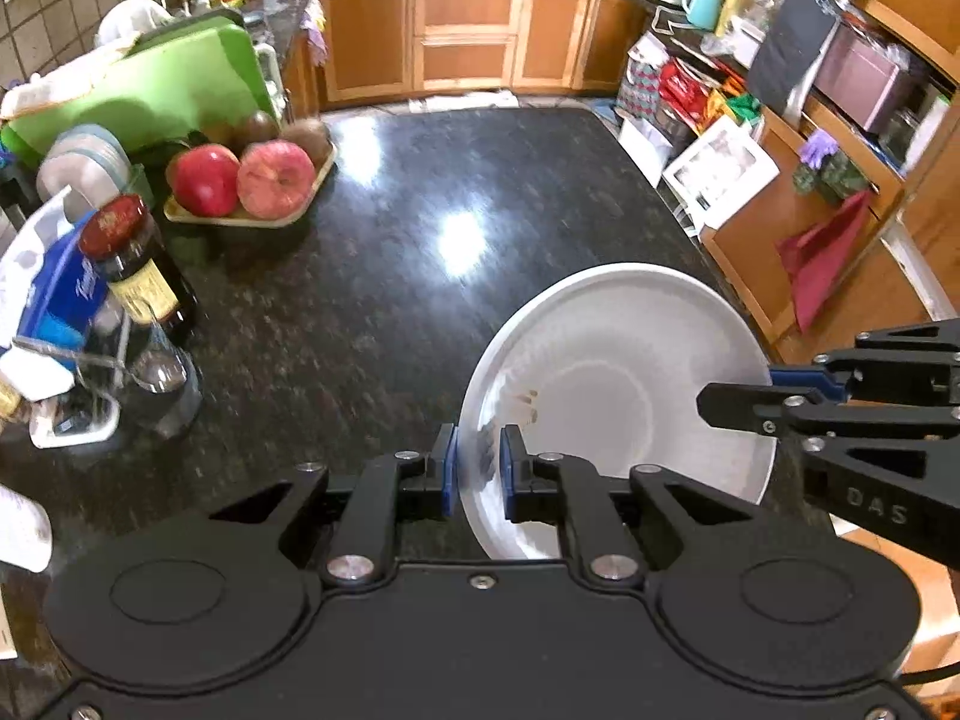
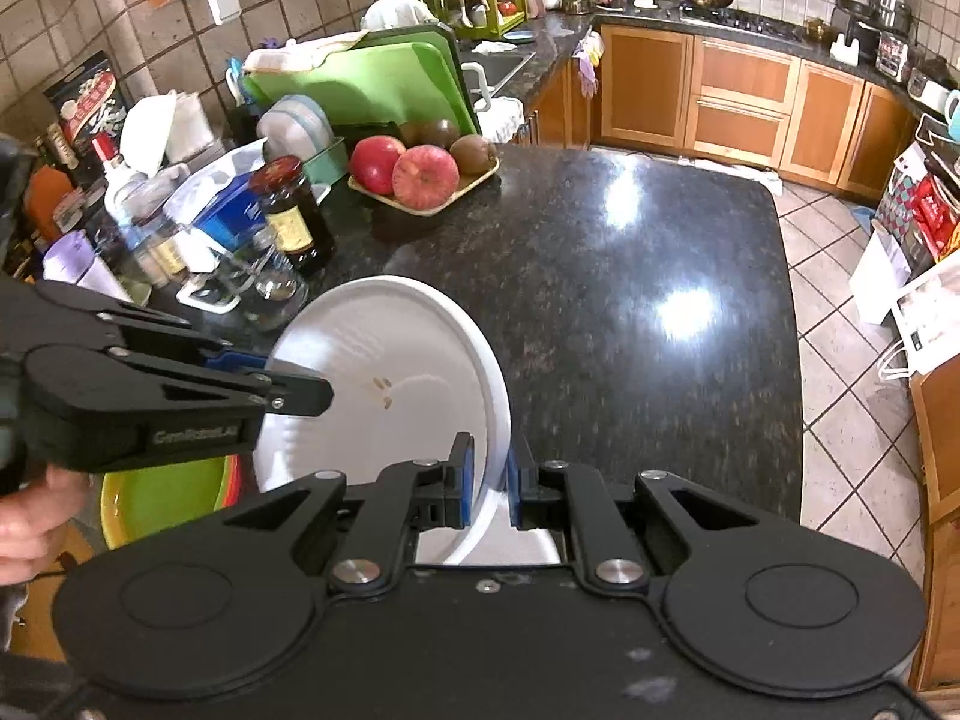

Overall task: Organize plates and bowls
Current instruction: 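Lift and carry the white bowl with the left tool to the bowl stack, then lower the bowl into the stack and open the left tool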

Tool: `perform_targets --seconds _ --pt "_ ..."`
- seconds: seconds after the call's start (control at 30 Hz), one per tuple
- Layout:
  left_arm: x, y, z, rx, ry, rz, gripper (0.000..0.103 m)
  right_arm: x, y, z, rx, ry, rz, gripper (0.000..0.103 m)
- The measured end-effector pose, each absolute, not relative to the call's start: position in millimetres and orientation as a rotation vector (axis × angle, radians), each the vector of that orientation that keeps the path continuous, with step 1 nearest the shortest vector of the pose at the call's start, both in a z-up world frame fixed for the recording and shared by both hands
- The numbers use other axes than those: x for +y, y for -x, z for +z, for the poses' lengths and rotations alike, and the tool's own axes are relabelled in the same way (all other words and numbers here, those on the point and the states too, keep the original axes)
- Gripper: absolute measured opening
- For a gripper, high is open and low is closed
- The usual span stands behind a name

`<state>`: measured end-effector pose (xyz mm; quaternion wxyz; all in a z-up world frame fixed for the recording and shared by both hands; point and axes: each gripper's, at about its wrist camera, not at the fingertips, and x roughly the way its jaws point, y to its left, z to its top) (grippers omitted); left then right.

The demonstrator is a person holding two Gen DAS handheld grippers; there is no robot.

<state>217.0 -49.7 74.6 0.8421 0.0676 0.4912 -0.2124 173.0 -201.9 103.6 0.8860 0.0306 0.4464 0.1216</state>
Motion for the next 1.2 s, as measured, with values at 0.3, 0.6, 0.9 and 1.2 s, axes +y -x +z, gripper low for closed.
perform_targets --seconds 0.3,0.6,0.9,1.2 --pt "-59.8 -186.2 51.2 1.123 -0.170 -0.506 0.018 -207.5 -126.4 77.0 0.972 -0.054 0.245 0.014" --pt "-70.7 -181.6 31.6 1.147 -0.173 -0.530 0.018 -222.4 -130.0 51.2 1.014 -0.135 0.231 0.020" --pt "-74.1 -186.6 23.9 1.132 -0.181 -0.519 0.027 -230.6 -135.6 40.8 1.011 -0.145 0.214 0.027" --pt "-69.5 -181.3 25.2 1.063 -0.183 -0.498 0.028 -232.9 -134.3 39.7 0.969 -0.139 0.195 0.027"
